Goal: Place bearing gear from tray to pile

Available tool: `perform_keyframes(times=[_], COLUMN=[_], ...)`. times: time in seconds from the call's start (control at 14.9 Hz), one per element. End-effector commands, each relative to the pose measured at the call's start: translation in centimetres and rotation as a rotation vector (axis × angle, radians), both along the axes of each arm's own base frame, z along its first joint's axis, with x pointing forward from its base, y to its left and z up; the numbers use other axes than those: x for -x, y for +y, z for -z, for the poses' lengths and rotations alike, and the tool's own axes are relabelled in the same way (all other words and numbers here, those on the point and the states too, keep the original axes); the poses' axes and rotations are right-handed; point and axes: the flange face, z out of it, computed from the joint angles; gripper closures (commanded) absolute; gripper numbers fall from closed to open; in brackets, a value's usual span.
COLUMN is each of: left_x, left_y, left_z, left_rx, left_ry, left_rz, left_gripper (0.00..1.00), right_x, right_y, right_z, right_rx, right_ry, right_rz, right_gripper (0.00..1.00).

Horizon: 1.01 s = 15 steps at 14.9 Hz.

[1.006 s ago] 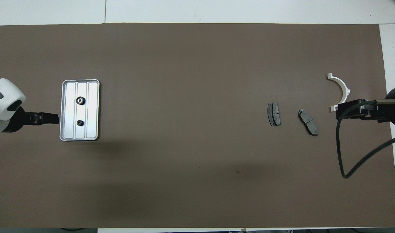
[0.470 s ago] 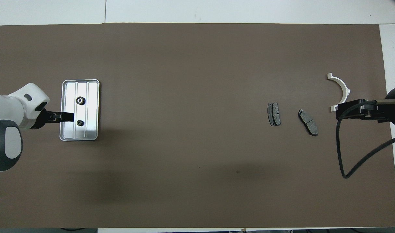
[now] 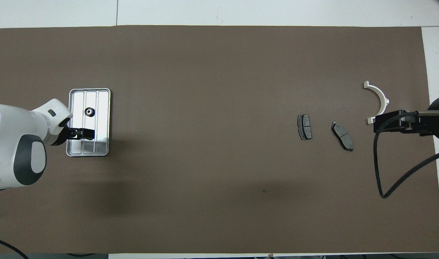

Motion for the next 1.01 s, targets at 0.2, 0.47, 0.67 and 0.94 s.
perform_keyframes(times=[0.2, 0.47, 0.67, 0.94], left_x=[1.4, 1.6, 1.3, 0.8], left_y=[-0.4, -0.5, -1.2, -2.0], left_z=[1.8, 2.2, 3.1, 4.4], left_rx=[0.004, 0.004, 0.006, 0.007], left_ry=[0.021, 0.021, 0.007, -0.013], left_rz=[-0.008, -0.005, 0.005, 0.002], left_gripper=[0.03, 0.03, 0.04, 0.04], right_x=[0.3, 0.3, 0.3, 0.3], right_y=[-0.1, -0.1, -0.1, 0.0], right_z=[0.1, 0.1, 0.1, 0.0], right_rx=[-0.023, -0.023, -0.023, -0.023], right_ry=[-0.001, -0.001, -0.001, -0.002], right_rz=[0.007, 0.007, 0.007, 0.005], right_gripper=[0.0, 0.0, 0.0, 0.0])
